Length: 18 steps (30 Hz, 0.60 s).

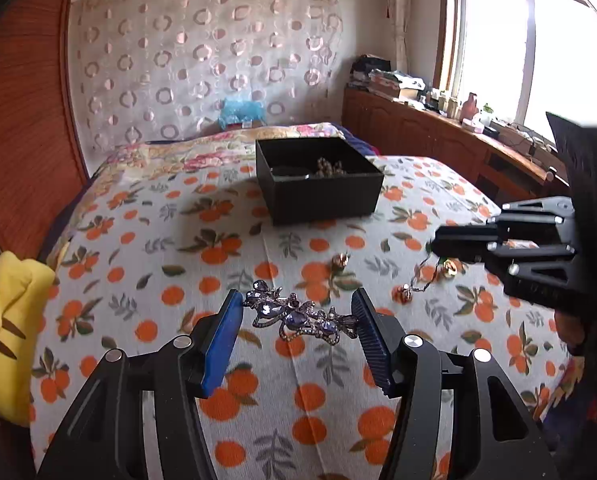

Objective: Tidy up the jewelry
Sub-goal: 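Carry the hair comb and green earring over the box and open both grippers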

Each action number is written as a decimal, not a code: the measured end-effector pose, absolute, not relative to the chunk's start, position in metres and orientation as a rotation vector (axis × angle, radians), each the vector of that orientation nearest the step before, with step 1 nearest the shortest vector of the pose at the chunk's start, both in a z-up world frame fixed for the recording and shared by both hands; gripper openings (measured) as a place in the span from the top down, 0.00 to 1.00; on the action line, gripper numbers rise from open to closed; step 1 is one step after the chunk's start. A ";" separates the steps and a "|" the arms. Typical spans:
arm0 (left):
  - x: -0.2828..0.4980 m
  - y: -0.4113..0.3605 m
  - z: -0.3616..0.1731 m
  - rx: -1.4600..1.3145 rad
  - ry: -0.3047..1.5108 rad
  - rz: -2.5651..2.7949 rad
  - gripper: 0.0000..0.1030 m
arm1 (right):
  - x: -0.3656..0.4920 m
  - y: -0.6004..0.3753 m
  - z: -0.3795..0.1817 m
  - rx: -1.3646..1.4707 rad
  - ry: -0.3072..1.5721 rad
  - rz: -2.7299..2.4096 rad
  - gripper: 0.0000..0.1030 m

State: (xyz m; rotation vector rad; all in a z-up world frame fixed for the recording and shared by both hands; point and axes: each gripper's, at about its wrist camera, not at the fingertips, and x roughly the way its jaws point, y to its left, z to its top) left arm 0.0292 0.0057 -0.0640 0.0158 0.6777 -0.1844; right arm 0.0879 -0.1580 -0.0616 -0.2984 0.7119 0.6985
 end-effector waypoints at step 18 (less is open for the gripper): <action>0.050 0.001 -0.040 0.021 0.632 -0.187 0.58 | 0.132 -0.162 -0.008 -0.248 0.615 0.677 0.87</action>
